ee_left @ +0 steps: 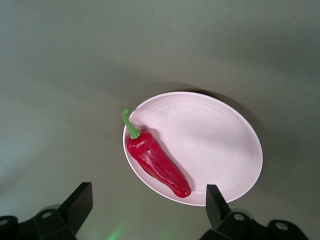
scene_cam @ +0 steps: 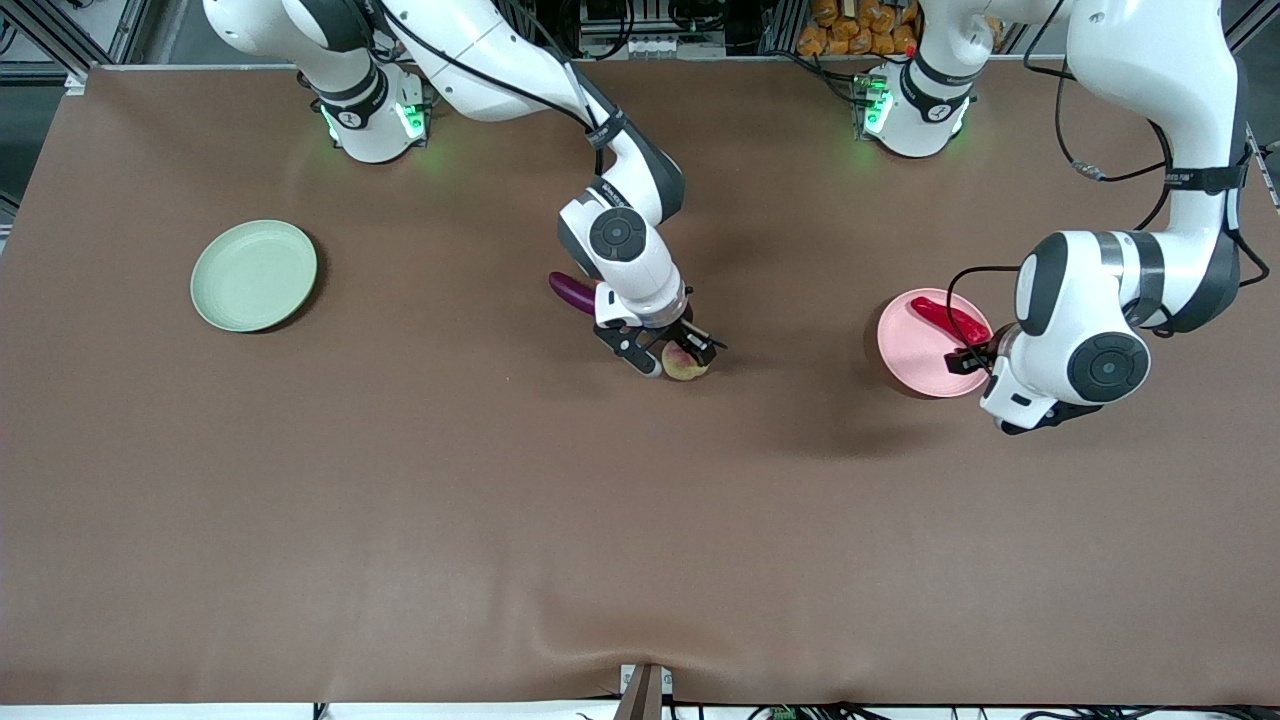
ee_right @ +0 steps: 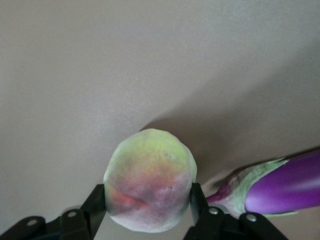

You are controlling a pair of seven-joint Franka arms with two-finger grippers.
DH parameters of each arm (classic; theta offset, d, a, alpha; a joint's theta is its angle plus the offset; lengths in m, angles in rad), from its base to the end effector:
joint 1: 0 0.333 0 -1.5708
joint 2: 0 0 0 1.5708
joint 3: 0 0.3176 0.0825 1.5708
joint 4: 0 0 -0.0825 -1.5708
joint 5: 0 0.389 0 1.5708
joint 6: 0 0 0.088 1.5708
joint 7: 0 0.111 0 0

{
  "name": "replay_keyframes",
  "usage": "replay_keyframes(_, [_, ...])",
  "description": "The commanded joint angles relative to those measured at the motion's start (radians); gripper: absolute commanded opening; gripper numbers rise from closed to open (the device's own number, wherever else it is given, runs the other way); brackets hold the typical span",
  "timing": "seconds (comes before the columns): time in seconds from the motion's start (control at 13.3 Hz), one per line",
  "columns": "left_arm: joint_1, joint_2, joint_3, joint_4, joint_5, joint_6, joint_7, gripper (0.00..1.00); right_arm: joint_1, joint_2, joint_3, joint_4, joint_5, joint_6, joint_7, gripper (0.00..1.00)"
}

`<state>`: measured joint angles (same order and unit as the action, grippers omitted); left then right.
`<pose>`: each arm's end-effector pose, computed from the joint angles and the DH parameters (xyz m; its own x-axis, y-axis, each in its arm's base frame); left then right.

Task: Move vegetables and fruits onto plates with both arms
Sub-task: 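Carry the peach to the green plate while the left gripper reaches the eggplant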

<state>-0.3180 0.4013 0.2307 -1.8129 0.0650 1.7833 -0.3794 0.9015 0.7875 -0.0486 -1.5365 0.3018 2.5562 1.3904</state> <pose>0.5925 -0.0531 0.2947 0.8976 0.2952 -0.3275 0.2050 -0.9371 -0.2827 0.4812 0.5548 0.2052 0.7350 -0.6628 -0.1430 -0.6754 -0.6969 -0.2412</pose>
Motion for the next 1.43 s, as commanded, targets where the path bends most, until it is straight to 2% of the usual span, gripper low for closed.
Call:
replay_keyframes(0.0, [0.016, 0.024, 0.002, 0.081, 0.027, -0.028, 0.124, 1.0, 0.011, 0.032, -0.031, 0.021, -0.029, -0.019, 0.015, 0.0])
replay_keyframes(0.08, [0.023, 0.022, 0.001, 0.093, 0.029, -0.03, 0.164, 1.0, 0.001, 0.018, -0.036, 0.03, -0.029, -0.054, 0.01, 0.0])
replay_keyframes(0.15, [0.017, 0.022, -0.001, 0.099, 0.027, -0.031, 0.172, 1.0, -0.018, -0.002, -0.037, 0.073, -0.024, -0.167, 0.01, 0.0])
replay_keyframes(0.3, [-0.021, 0.033, -0.005, 0.136, 0.021, -0.048, 0.142, 1.0, -0.126, -0.014, -0.034, 0.235, -0.006, -0.523, 0.009, 0.0])
replay_keyframes(0.45, [-0.068, 0.054, -0.007, 0.203, 0.01, -0.131, 0.029, 1.0, -0.231, -0.04, -0.023, 0.353, -0.003, -0.796, -0.004, 0.0])
replay_keyframes(0.53, [-0.11, 0.068, -0.008, 0.231, 0.009, -0.163, -0.045, 1.0, -0.278, -0.065, -0.023, 0.366, 0.016, -0.871, -0.034, 0.0])
replay_keyframes(0.68, [-0.208, 0.09, -0.008, 0.244, 0.003, -0.18, -0.187, 1.0, -0.381, -0.157, -0.03, 0.357, 0.069, -1.011, -0.233, 0.0])
replay_keyframes(0.83, [-0.298, 0.108, -0.008, 0.244, -0.032, -0.18, -0.33, 1.0, -0.459, -0.218, -0.037, 0.32, 0.054, -1.152, -0.434, 0.0])
replay_keyframes(0.9, [-0.331, 0.119, -0.008, 0.245, -0.066, -0.179, -0.399, 1.0, -0.502, -0.264, -0.046, 0.262, 0.025, -1.178, -0.532, 0.0])
replay_keyframes(1.2, [-0.458, 0.18, -0.008, 0.325, -0.164, -0.168, -0.608, 1.0, -0.688, -0.476, -0.051, -0.089, -0.163, -1.125, -1.012, 0.0])
replay_keyframes(1.35, [-0.513, 0.229, -0.008, 0.369, -0.209, -0.138, -0.7, 1.0, -0.788, -0.53, -0.051, -0.184, -0.181, -1.087, -1.186, 0.0])
